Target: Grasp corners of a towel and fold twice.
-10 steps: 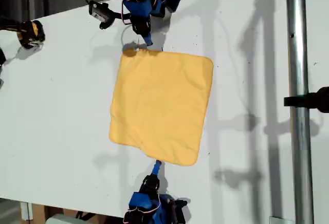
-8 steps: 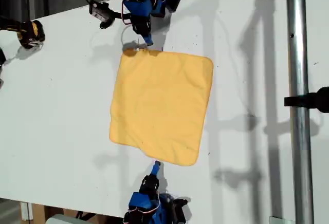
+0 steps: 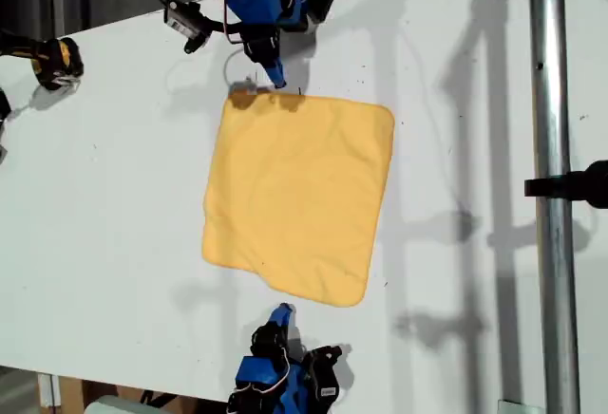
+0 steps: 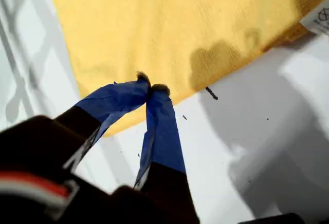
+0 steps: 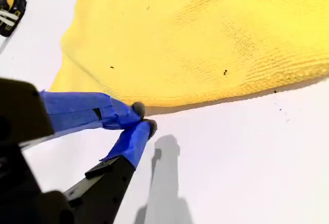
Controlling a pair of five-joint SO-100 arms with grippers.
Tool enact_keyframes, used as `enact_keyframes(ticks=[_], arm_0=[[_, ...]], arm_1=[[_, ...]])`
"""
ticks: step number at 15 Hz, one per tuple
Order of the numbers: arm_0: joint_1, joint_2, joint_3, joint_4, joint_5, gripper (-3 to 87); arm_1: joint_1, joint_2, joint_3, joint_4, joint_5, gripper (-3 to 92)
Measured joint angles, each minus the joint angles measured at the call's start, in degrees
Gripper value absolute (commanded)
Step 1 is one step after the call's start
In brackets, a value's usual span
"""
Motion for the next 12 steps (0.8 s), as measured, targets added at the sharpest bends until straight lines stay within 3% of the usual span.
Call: enact_keyframes(ticks=[6,12], arm_0=[[0.00,0.00,0.00,0.00,-0.18,-0.3],[0.00,0.00,0.00,0.00,-0.18,-0.2]], arm_1=[[-6.86,-27.07,-22.94,-0.26,-11.69,-0.2],[-19.07,-61.96,-56.25,10.46,-18.11,-0.2]])
